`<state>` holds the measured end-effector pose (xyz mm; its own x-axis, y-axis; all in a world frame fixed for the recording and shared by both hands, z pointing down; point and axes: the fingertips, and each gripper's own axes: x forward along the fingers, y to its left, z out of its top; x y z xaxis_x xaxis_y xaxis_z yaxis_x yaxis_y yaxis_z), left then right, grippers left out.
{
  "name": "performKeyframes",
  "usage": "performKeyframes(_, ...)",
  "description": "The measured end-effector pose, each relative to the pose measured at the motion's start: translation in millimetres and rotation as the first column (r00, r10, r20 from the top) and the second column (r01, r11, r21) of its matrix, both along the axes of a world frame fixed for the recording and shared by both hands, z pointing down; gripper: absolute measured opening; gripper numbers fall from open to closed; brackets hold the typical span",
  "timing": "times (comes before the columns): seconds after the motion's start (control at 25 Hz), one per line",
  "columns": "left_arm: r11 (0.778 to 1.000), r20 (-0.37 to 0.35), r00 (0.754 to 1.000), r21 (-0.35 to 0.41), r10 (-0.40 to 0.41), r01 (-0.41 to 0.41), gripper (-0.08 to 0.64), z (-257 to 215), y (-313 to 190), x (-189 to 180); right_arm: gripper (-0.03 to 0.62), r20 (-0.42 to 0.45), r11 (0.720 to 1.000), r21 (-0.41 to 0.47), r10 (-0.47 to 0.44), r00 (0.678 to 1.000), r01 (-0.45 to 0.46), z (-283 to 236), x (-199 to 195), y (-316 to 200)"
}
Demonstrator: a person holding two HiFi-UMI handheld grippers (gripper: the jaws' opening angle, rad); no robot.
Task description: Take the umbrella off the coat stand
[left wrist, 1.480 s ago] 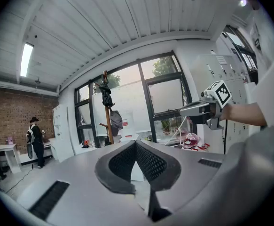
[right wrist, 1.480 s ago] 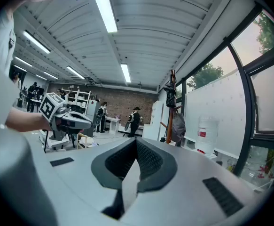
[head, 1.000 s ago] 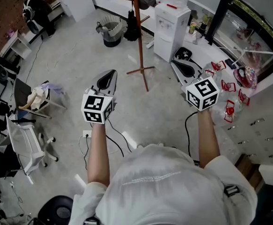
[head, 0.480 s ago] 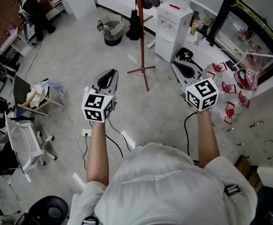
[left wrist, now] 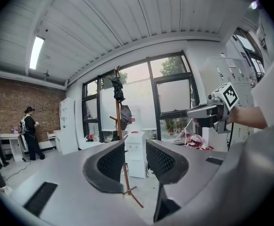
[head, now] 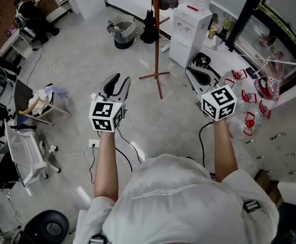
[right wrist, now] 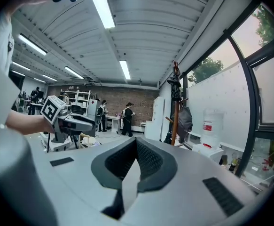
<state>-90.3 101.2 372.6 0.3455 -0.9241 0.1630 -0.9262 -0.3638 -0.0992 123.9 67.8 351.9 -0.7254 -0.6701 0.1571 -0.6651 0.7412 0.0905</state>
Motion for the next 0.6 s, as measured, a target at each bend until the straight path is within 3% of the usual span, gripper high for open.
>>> performKeyframes(0.2,0.999,-0.016,1.000,-0.038,0.015,-0.016,0.156,13,8,-11,0.025,-0.012,1.000,-0.011,0.017,1.000,-0.017,7,-7,7)
performKeyframes(0.36,0.994,0.013,0.999,-0.095,0.051,-0.049,0.156,29,21,-17,0.025,-0.013,0.999,-0.020,0.031,0.999,-0.031,10,-15,16)
performKeyframes(0.6,0.997,-0.021,1.000,-0.076,0.009,-0.011,0.156,31,21,-35,0.025,-0.026,0.999,-0.027,0.022,0.999,-0.022,16,-30,14)
